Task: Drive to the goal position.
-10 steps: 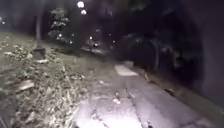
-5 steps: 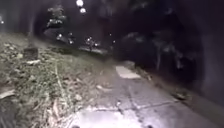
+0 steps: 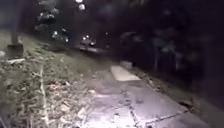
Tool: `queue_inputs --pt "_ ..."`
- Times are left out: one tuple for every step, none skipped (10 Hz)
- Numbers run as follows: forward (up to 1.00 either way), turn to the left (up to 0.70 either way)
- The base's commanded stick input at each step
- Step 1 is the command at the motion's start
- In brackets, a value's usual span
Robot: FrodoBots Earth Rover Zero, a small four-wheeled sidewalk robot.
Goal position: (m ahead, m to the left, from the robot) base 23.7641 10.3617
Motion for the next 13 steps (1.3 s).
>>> queue_inputs --pt "0.70 0.00" --pt "0.70 0.00" --pt "0.70 0.00" --pt "0.70 0.00" --pt "0.70 0.00" --pt "0.70 0.00" --pt "0.70 0.00" --pt "0.70 0.00" --pt "0.70 0.00" --pt "0.70 0.00" --pt "0.70 0.00" --pt "0.70 0.00" --pt "0.70 0.00"
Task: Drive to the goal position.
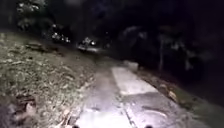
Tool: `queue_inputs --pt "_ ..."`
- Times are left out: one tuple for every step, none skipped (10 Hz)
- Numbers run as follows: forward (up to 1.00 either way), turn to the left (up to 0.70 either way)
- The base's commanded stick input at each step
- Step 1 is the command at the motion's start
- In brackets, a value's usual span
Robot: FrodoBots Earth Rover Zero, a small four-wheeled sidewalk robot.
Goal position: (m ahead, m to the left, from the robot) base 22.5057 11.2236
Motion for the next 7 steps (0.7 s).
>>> queue_inputs --pt "0.70 0.00" --pt "0.70 0.00" --pt "0.70 0.00" --pt "0.70 0.00" --pt "0.70 0.00" --pt "0.70 0.00" --pt "0.70 0.00"
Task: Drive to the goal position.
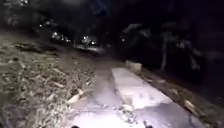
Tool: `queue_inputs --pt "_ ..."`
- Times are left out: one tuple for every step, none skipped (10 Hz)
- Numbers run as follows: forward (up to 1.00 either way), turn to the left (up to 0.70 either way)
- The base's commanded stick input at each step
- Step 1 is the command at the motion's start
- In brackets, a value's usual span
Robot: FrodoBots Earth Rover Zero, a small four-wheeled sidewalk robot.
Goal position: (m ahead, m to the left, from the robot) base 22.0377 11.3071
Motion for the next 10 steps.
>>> queue_inputs --pt "0.70 0.00" --pt "0.70 0.00" --pt "0.70 0.00" --pt "0.70 0.00" --pt "0.70 0.00" --pt "0.70 0.00" --pt "0.70 0.00" --pt "0.70 0.00" --pt "0.70 0.00" --pt "0.70 0.00"
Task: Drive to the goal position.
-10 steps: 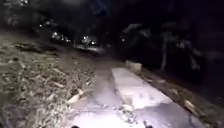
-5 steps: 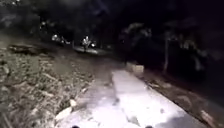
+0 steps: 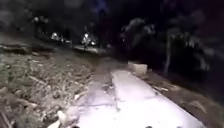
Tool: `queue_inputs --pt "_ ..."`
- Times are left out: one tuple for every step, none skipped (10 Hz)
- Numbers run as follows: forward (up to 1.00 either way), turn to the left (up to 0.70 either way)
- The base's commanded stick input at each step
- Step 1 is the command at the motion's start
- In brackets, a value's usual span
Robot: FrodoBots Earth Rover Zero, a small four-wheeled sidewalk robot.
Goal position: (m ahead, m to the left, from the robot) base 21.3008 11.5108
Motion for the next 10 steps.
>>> queue_inputs --pt "0.70 0.00" --pt "0.70 0.00" --pt "0.70 0.00" --pt "0.70 0.00" --pt "0.70 0.00" --pt "0.70 0.00" --pt "0.70 0.00" --pt "0.70 0.00" --pt "0.70 0.00" --pt "0.70 0.00"
